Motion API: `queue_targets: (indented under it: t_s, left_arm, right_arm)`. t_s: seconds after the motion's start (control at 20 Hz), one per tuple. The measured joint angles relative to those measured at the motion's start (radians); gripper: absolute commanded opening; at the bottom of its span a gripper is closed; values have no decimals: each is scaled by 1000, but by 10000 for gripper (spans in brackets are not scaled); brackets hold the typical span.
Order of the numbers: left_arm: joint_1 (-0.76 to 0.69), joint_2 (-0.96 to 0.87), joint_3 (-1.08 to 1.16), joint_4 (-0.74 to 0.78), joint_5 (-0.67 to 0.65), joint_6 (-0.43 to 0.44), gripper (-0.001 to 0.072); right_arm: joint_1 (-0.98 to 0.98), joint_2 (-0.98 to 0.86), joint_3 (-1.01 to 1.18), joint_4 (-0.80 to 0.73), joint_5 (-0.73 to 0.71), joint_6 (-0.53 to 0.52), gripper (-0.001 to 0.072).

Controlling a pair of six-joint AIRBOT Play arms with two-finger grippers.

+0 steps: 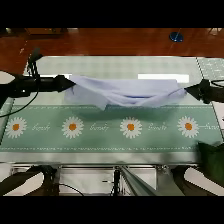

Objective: Fold the shirts.

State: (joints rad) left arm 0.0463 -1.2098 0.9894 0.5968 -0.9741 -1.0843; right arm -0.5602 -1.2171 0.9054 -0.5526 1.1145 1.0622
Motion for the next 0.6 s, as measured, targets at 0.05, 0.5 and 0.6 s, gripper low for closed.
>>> queue_targets:
  t_s: [0.05,0.5,0.6]
  left_arm:
    - [3,-23,26,-4,5,0,22]
    - [25,-293,190,-6,116,16,22]
    - [31,-354,238,-6,132,20,22]
  right_arm:
    - [8,-5,24,4,-26,0,21]
    - [145,-193,196,17,-286,11,21]
    - [169,-241,204,19,-358,12,21]
